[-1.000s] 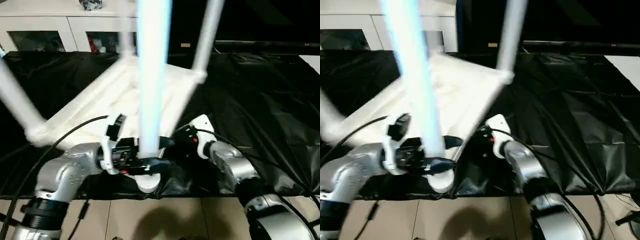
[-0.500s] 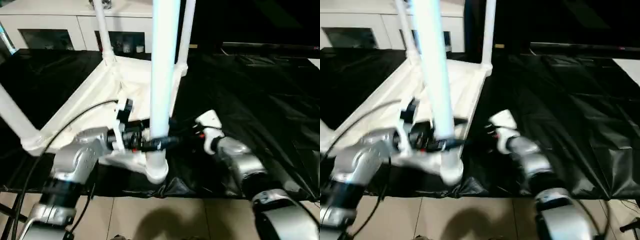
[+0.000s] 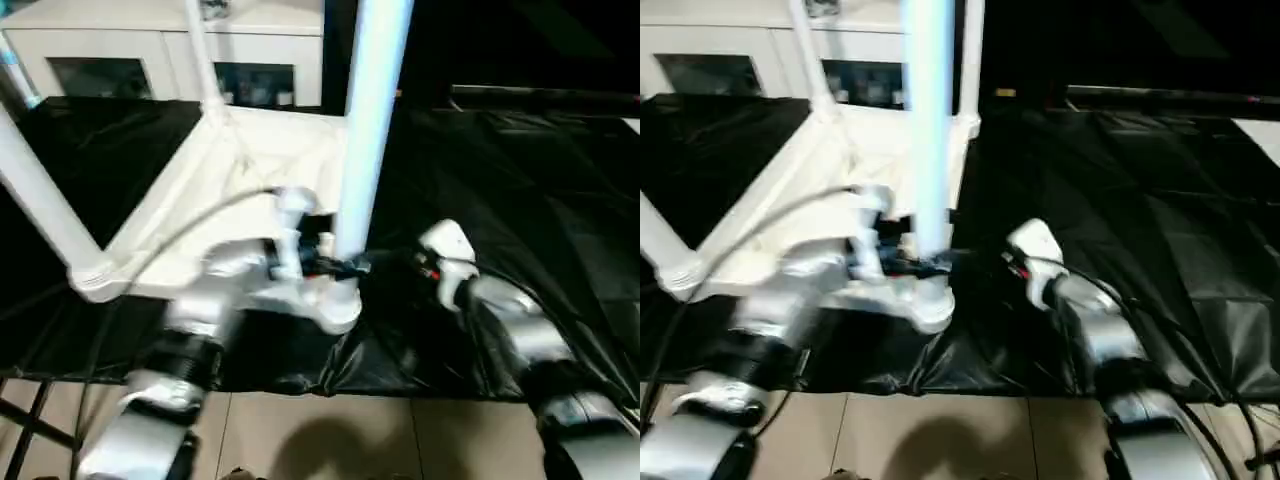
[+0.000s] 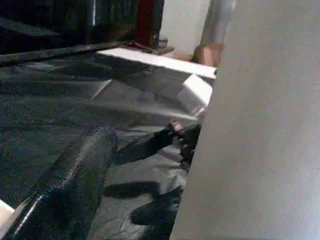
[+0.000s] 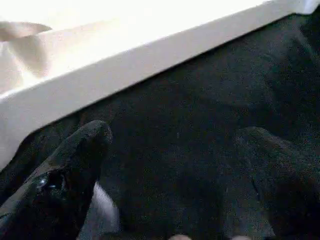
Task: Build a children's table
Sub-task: Rotate table base
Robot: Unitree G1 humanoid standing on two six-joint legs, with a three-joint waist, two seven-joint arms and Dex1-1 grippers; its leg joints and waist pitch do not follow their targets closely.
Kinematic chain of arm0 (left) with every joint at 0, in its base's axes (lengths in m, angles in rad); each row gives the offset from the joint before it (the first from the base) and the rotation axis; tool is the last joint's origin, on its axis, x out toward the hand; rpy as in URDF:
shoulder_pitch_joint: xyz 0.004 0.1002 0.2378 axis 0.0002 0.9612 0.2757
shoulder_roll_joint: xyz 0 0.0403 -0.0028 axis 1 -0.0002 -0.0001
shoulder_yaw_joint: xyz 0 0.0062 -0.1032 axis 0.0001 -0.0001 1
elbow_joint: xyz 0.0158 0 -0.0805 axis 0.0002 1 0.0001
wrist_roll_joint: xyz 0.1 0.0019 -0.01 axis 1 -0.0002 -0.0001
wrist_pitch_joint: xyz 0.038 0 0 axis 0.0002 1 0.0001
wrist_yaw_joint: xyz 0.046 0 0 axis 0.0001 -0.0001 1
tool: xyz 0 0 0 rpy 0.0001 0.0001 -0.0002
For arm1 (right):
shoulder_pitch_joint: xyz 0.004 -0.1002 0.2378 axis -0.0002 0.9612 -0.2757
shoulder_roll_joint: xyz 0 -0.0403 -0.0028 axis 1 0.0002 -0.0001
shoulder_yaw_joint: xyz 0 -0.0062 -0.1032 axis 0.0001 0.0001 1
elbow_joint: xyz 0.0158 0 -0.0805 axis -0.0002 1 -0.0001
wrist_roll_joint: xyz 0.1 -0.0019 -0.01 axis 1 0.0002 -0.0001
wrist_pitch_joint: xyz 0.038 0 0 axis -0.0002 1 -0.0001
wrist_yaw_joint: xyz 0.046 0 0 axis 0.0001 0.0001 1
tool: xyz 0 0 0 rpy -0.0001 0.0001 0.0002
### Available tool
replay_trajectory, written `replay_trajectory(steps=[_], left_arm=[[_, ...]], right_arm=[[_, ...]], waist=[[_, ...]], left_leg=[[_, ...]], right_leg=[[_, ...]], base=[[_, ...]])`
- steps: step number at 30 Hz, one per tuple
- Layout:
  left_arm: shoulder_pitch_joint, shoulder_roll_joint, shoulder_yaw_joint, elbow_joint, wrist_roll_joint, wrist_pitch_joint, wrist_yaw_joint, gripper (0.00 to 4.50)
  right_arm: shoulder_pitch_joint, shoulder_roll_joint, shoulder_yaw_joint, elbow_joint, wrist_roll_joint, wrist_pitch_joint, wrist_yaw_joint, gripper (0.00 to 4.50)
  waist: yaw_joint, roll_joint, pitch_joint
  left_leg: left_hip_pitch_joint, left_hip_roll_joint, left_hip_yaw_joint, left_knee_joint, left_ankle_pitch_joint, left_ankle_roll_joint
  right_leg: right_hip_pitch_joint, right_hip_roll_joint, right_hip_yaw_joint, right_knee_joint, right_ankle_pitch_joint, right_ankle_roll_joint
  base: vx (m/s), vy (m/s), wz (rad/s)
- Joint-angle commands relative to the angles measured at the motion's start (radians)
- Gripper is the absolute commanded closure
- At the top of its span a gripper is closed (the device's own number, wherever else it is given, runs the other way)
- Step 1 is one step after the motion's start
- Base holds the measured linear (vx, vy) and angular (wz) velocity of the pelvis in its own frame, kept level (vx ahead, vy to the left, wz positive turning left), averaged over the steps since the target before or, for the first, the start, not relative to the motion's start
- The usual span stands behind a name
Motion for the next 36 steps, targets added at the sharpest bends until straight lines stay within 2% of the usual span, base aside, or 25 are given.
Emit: replay_trajectory(steps=[1,4,6,8,10,12,14,15,16,17,18,21,22,24,25,27,28,30,33,34,35,36], left_arm=[[-0.003,0.006,-0.004,0.015,0.027,-0.038,0.015,0.04],[0.014,0.045,-0.004,0.004,0.008,-0.022,-0.074,0.04],[0.037,0.108,-0.022,-0.02,-0.004,0.014,-0.189,0.04],[0.049,0.155,-0.038,-0.017,0.005,0.011,-0.262,0.04],[0.047,0.205,-0.056,0.011,0.022,0.004,-0.331,0.04],[0.03,0.232,-0.065,0.053,0.047,-0.019,-0.366,0.04],[0.012,0.245,-0.071,0.089,0.071,-0.044,-0.368,0.04],[-0.013,0.26,-0.078,0.136,0.106,-0.082,-0.368,0.2],[-0.029,0.266,-0.087,0.168,0.132,-0.11,-0.358,0.2],[-0.041,0.272,-0.094,0.193,0.151,-0.131,-0.351,0.39],[-0.042,0.272,-0.095,0.196,0.153,-0.134,-0.35,0.39],[-0.091,0.289,-0.13,0.281,0.223,-0.215,-0.327,0.59],[-0.104,0.287,-0.135,0.305,0.236,-0.241,-0.314,0.81],[-0.125,0.28,-0.138,0.345,0.249,-0.269,-0.31,0.85],[-0.133,0.276,-0.138,0.361,0.253,-0.282,-0.314,0.88],[-0.147,0.269,-0.142,0.395,0.26,-0.298,-0.329,0.96],[-0.157,0.265,-0.144,0.419,0.268,-0.311,-0.334,1.21],[-0.172,0.259,-0.143,0.451,0.277,-0.323,-0.339,1.31],[-0.194,0.252,-0.146,0.506,0.301,-0.367,-0.337,1.55],[-0.204,0.25,-0.146,0.532,0.31,-0.378,-0.338,1.67],[-0.209,0.249,-0.145,0.546,0.312,-0.382,-0.342,1.71],[-0.213,0.25,-0.145,0.557,0.316,-0.381,-0.345,1.83]], right_arm=[[0.011,-0.014,-0.022,-0.054,0.024,0.012,0.015,0.0],[0.051,-0.033,-0.025,-0.134,0.048,0.033,0.063,0.0],[0.09,-0.057,-0.017,-0.212,0.069,0.058,0.118,0.0],[0.117,-0.08,-0.003,-0.266,0.077,0.074,0.157,0.0],[0.142,-0.106,0.014,-0.313,0.079,0.086,0.196,0.0],[0.159,-0.126,0.025,-0.352,0.081,0.101,0.225,0.0],[0.169,-0.138,0.032,-0.375,0.083,0.11,0.244,0.0],[0.183,-0.155,0.041,-0.412,0.083,0.125,0.267,0.0],[0.19,-0.166,0.047,-0.428,0.082,0.133,0.281,0.0],[0.195,-0.174,0.052,-0.44,0.081,0.141,0.291,0.0],[0.195,-0.175,0.053,-0.442,0.081,0.142,0.293,0.0],[0.212,-0.21,0.071,-0.489,0.081,0.174,0.334,0.0],[0.214,-0.216,0.074,-0.498,0.082,0.183,0.342,0.0],[0.22,-0.226,0.076,-0.519,0.088,0.199,0.355,0.0],[0.223,-0.229,0.077,-0.527,0.089,0.203,0.358,0.0],[0.231,-0.235,0.077,-0.545,0.091,0.213,0.36,0.0],[0.236,-0.238,0.078,-0.556,0.092,0.219,0.36,0.0],[0.244,-0.243,0.078,-0.571,0.094,0.227,0.36,0.0],[0.254,-0.248,0.076,-0.595,0.096,0.243,0.362,0.0],[0.259,-0.249,0.075,-0.603,0.097,0.249,0.361,0.0],[0.261,-0.249,0.074,-0.609,0.097,0.254,0.362,0.0],[0.264,-0.249,0.073,-0.614,0.099,0.259,0.364,0.0]], waist=[[0.006,-0.002,-0.071],[0.01,-0.003,-0.069],[0.014,-0.004,-0.066],[0.014,0.002,-0.067],[0.016,0.001,-0.066],[0.019,0.004,-0.063],[0.022,0.005,-0.063],[0.025,0.004,-0.063],[0.027,0.004,-0.061],[0.032,-0.001,-0.062],[0.034,0.0,-0.063],[0.042,-0.001,-0.067],[0.043,0.003,-0.067],[0.045,-0.001,-0.068],[0.046,0.002,-0.068],[0.047,-0.001,-0.067],[0.048,-0.001,-0.067],[0.048,-0.002,-0.066],[0.051,-0.002,-0.066],[0.052,0.02,-0.066],[0.048,0.005,-0.067],[0.049,0.005,-0.067]], left_leg=[[0.006,0.038,-0.023,-0.062,-0.184,0.067],[0.006,0.04,-0.023,-0.064,-0.194,0.073],[0.007,0.042,-0.023,-0.068,-0.197,0.075],[0.011,0.044,-0.022,-0.068,-0.199,0.073],[0.01,0.045,-0.021,-0.069,-0.204,0.068],[0.014,0.045,-0.021,-0.072,-0.233,0.052],[0.016,0.046,-0.022,-0.073,-0.247,0.043],[0.019,0.045,-0.022,-0.073,-0.25,0.04],[0.018,0.043,-0.022,-0.074,-0.25,0.045],[0.016,0.043,-0.024,-0.074,-0.242,0.045],[0.015,0.045,-0.025,-0.075,-0.233,0.043],[0.014,0.046,-0.025,-0.072,-0.207,0.047],[0.013,0.046,-0.025,-0.071,-0.205,0.047],[0.01,0.044,-0.024,-0.07,-0.193,0.052],[0.011,0.045,-0.024,-0.069,-0.192,0.052],[0.011,0.044,-0.023,-0.069,-0.195,0.052],[0.012,0.045,-0.024,-0.069,-0.198,0.051],[0.013,0.044,-0.024,-0.07,-0.21,0.048],[0.012,0.044,-0.025,-0.07,-0.21,0.05],[0.013,0.044,-0.028,-0.07,-0.214,0.046],[0.014,0.045,-0.026,-0.071,-0.223,0.044],[0.012,0.043,-0.025,-0.07,-0.218,0.046]], right_leg=[[0.061,-0.069,0.048,-0.079,-0.181,-0.216],[0.06,-0.069,0.046,-0.079,-0.197,-0.214],[0.06,-0.069,0.046,-0.081,-0.222,-0.206],[0.053,-0.067,0.047,-0.079,-0.216,-0.206],[0.052,-0.067,0.048,-0.079,-0.215,-0.209],[0.049,-0.069,0.047,-0.084,-0.257,-0.205],[0.048,-0.071,0.049,-0.086,-0.282,-0.194],[0.046,-0.071,0.05,-0.088,-0.288,-0.187],[0.046,-0.068,0.049,-0.092,-0.295,-0.18],[0.049,-0.071,0.05,-0.089,-0.291,-0.17],[0.049,-0.074,0.05,-0.088,-0.285,-0.168],[0.052,-0.075,0.051,-0.082,-0.236,-0.173],[0.051,-0.076,0.051,-0.082,-0.226,-0.176],[0.054,-0.076,0.049,-0.08,-0.204,-0.184],[0.054,-0.078,0.049,-0.079,-0.202,-0.188],[0.053,-0.078,0.049,-0.081,-0.205,-0.195],[0.053,-0.078,0.049,-0.081,-0.21,-0.195],[0.054,-0.08,0.049,-0.085,-0.244,-0.187],[0.054,-0.08,0.048,-0.087,-0.243,-0.183],[0.053,-0.08,0.048,-0.085,-0.241,-0.186],[0.053,-0.078,0.048,-0.087,-0.229,-0.189],[0.056,-0.078,0.048,-0.086,-0.222,-0.193]], base=[[0.0,0.0,0.0],[0.0,0.0,0.0],[0.0,0.0,0.0],[0.0,0.0,0.0],[0.0,0.0,0.0],[0.0,0.0,0.0],[0.0,0.0,0.0],[0.0,0.0,0.0],[0.0,0.0,0.0],[0.0,0.0,0.0],[0.0,0.0,0.0],[0.0,0.0,0.0],[0.0,0.0,0.0],[0.0,0.0,0.0],[0.0,0.0,0.0],[0.0,0.0,0.0],[0.0,0.0,0.0],[0.0,0.0,0.0],[0.0,0.0,0.0],[0.0,0.0,0.0],[0.0,0.0,0.0],[0.0,0.0,0.0]])
